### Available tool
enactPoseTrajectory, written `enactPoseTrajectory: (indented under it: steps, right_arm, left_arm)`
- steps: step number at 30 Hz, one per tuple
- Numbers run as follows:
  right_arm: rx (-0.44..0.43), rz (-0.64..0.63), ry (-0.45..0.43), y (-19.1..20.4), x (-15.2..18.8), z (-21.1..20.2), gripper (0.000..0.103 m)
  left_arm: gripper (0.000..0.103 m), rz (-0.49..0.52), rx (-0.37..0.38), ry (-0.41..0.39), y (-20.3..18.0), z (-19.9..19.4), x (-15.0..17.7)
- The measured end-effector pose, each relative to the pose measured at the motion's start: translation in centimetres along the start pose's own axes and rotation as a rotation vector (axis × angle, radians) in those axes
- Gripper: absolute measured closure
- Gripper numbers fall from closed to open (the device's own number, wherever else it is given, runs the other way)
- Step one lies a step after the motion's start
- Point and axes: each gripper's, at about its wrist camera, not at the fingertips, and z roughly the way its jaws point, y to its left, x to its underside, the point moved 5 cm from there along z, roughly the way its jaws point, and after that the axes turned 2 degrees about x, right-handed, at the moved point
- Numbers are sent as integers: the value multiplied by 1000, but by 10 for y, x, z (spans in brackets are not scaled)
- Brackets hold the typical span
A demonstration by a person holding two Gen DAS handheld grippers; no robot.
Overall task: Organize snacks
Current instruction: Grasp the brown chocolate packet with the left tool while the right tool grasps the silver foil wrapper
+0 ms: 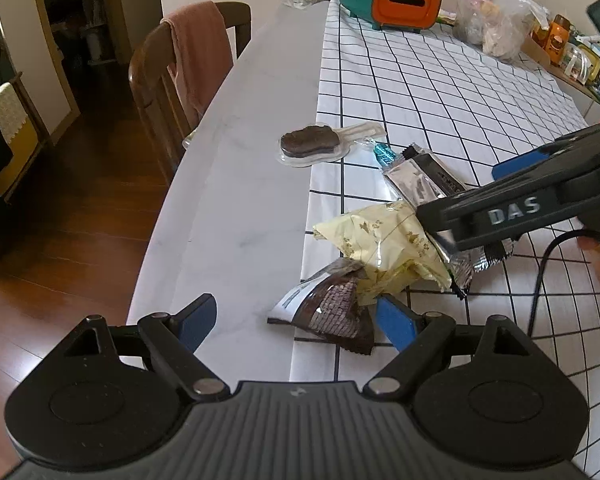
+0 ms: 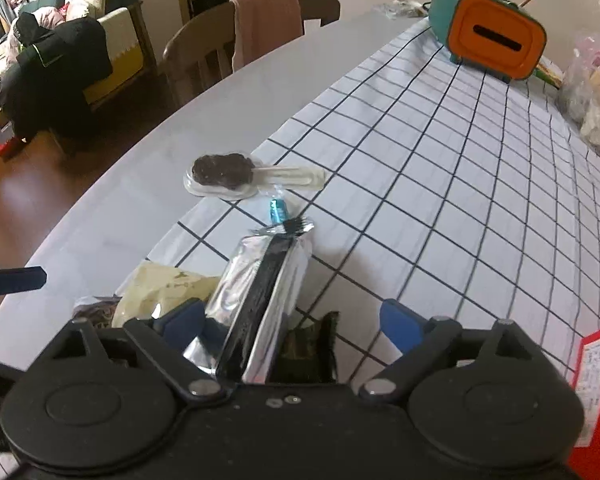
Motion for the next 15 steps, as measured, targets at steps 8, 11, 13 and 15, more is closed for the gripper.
enactPoseTrajectory:
  steps: [8, 11, 13, 15]
  right_arm:
    - [3, -28, 50, 15, -5, 20, 20]
    - [3, -29, 57, 16, -5, 23, 24]
    - [5, -35, 56, 16, -5, 24, 26]
    - [2, -42, 52, 17, -5, 24, 30]
  left_arm:
    - [23, -32, 46, 20, 1, 9, -3]
    - [36, -39, 60, 32, 1, 11, -3]
    - [44, -40, 63, 37, 0, 11, -2]
    - [45, -40, 63, 36, 1, 11, 0]
